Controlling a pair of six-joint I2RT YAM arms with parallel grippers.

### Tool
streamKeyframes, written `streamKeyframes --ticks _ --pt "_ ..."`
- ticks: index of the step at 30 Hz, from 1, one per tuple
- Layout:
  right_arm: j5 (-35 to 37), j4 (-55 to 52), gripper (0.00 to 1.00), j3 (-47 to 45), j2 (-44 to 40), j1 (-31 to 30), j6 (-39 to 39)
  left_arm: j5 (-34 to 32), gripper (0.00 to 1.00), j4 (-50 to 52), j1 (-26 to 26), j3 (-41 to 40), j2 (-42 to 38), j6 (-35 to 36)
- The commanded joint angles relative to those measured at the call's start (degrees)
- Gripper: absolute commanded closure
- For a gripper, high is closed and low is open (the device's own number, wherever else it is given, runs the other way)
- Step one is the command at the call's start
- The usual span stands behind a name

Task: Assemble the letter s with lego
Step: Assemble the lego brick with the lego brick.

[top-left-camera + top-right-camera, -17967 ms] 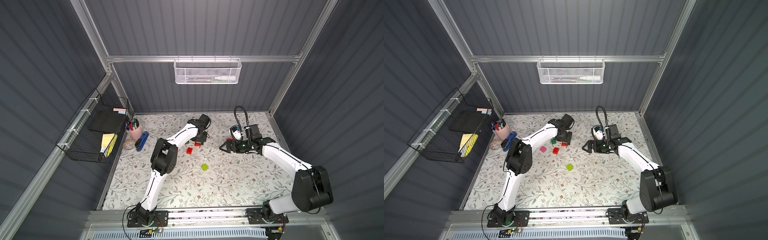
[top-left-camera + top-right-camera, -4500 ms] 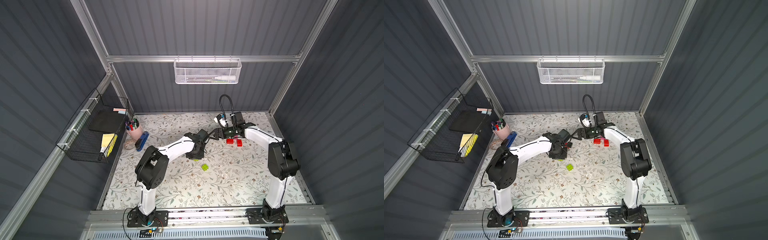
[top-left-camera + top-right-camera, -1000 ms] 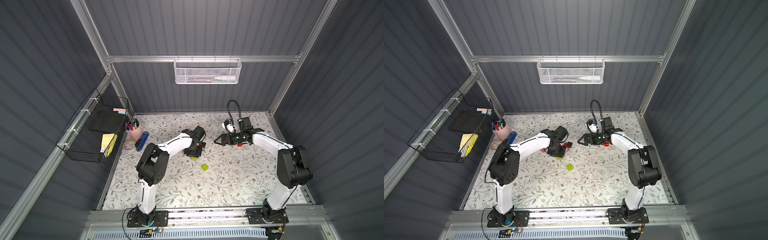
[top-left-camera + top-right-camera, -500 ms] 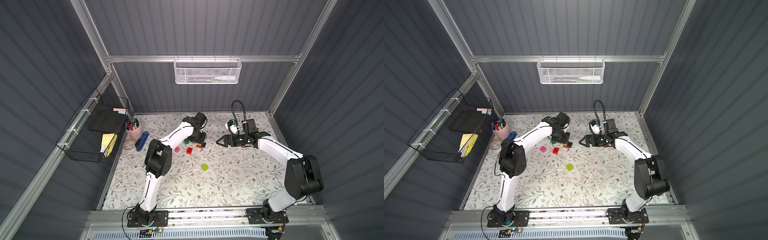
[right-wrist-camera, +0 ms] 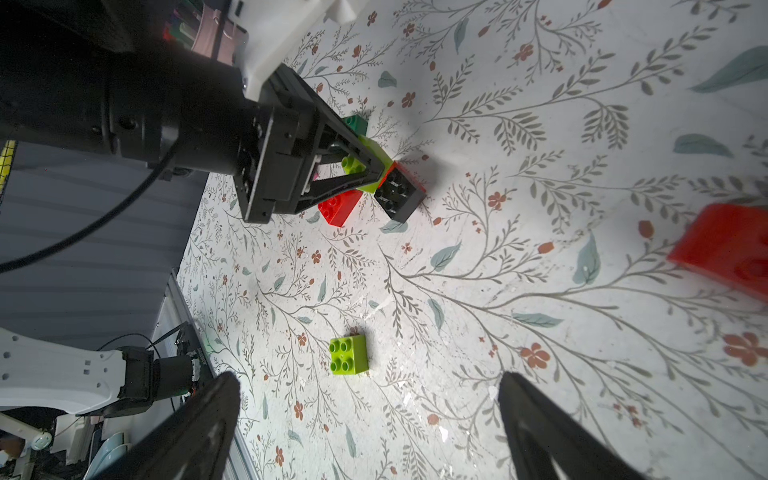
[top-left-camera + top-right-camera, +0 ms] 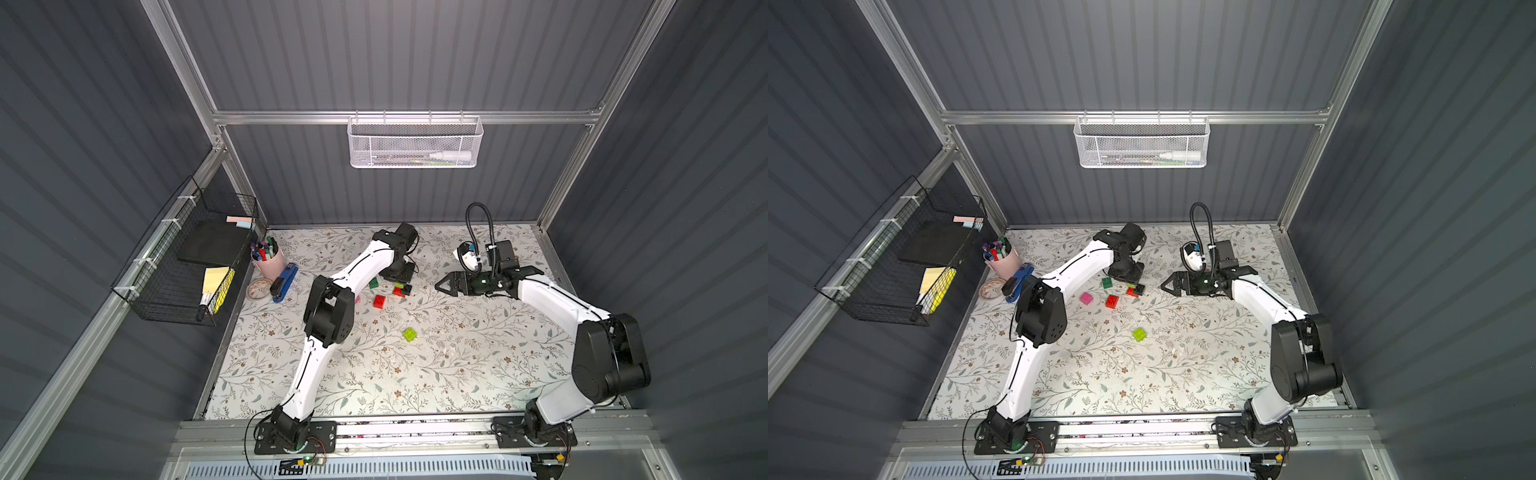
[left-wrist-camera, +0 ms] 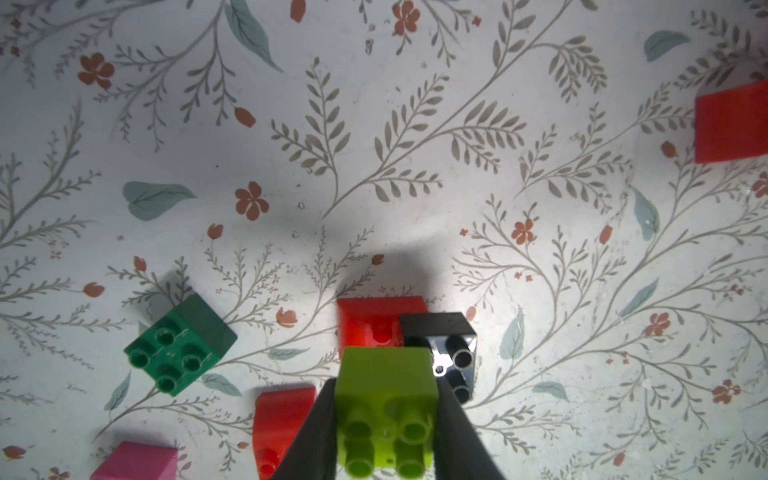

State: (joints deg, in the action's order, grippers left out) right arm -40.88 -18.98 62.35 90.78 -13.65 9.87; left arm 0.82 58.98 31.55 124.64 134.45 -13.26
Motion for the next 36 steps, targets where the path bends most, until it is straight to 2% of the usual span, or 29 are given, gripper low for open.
streamKeyframes --ticks 1,22,36 --pt "0.11 -0.90 0.01 -0.46 -0.65 0.20 0.00 -0.47 0.80 2.50 -0.09 1.73 1.65 0.07" --pt "-0.61 -1.10 0.01 -1.04 -0.09 0.16 0.35 0.19 0.80 4.21 1.23 4.12 3.79 0.18" --pt "-0.25 -1.47 0.01 -0.96 0.10 0.20 0.43 -3.26 0.80 6.67 1.23 5.72 6.08 -0.18"
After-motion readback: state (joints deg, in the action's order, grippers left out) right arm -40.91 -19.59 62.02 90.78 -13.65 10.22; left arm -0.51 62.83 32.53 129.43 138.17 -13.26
